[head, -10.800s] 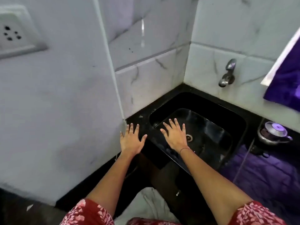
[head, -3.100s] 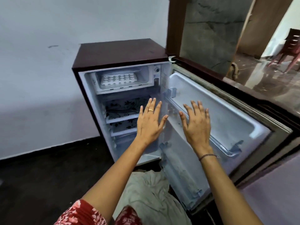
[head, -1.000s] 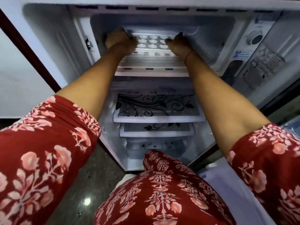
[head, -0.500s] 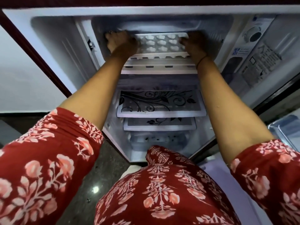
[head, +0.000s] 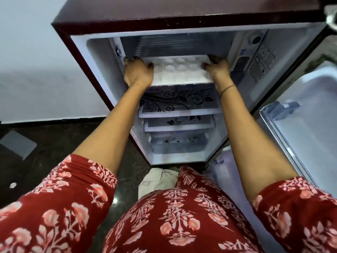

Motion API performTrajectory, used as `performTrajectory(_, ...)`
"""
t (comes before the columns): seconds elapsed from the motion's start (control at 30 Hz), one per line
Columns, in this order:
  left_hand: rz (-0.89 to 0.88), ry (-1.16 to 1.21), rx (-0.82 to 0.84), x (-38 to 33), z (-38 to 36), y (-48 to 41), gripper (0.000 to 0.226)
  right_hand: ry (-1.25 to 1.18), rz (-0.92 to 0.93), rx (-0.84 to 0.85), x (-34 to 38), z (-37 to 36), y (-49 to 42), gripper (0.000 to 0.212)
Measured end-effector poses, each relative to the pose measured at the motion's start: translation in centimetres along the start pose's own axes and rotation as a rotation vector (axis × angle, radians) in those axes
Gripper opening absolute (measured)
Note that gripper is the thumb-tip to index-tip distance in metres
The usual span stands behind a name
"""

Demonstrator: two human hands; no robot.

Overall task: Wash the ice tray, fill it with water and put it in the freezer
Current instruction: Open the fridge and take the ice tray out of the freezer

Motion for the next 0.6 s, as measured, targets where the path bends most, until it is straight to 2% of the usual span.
performTrajectory(0.13,-0.027,0.044,-0.004,1.5,1.1,3.7,0.053,-0.135,-0.053,-0.034,-1.9,0.2,4.2,0.049)
performTrajectory(0.3,-0.021,0.104,0.006,3.7,1.8,8.2,0.054,-0.190,-0.127,-0.067,-5.0,0.3,9.2,0.045)
performTrajectory(0.4,-0.019,0.150,0.020,5.2,1.9,10.6,0.060,-0.256,-0.158,-0.064,-6.6,0.3,12.3,0.045)
performTrajectory(0.6,0.035,0.408,0.058,9.0,0.8,14.8,0.067,-0.381,-0.190,-0.069,-8.8,0.3,18.5,0.047)
Point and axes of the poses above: each hand's wrist, its own y-axis away from the middle knuckle, its own z-axis out of the back of the hand, x = y × z, the point moved 6 cm from there along -y, towards the middle knuckle, and after that the axes turned 7 degrees about -z, right-handed, at the moved point
